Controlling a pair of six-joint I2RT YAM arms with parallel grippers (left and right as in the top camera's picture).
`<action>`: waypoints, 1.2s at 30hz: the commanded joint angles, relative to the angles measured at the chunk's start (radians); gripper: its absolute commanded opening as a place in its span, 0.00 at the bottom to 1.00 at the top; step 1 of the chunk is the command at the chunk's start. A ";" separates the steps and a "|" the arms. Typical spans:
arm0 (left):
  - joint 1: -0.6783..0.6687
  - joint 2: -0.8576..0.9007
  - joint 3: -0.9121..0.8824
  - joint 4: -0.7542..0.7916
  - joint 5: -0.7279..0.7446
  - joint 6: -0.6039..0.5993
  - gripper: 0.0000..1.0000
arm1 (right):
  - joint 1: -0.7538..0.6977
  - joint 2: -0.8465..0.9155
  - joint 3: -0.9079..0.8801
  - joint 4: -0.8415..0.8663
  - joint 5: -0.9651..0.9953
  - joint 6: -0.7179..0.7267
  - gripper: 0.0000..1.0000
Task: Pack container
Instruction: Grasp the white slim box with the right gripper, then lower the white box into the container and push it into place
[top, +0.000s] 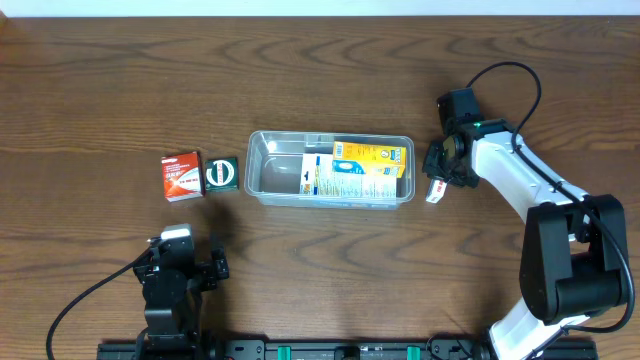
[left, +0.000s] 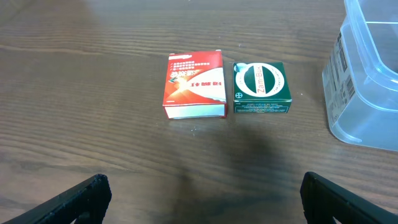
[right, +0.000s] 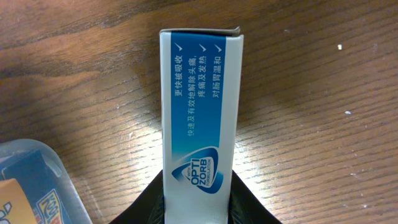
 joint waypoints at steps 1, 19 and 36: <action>0.004 -0.006 -0.015 0.004 -0.002 -0.009 0.98 | -0.007 -0.054 0.000 -0.005 0.004 -0.068 0.26; 0.004 -0.003 -0.015 0.002 -0.002 -0.009 0.98 | 0.234 -0.576 0.013 -0.005 -0.150 -0.789 0.19; 0.004 -0.003 -0.015 0.002 -0.002 -0.009 0.98 | 0.381 -0.314 0.013 0.079 -0.145 -1.314 0.28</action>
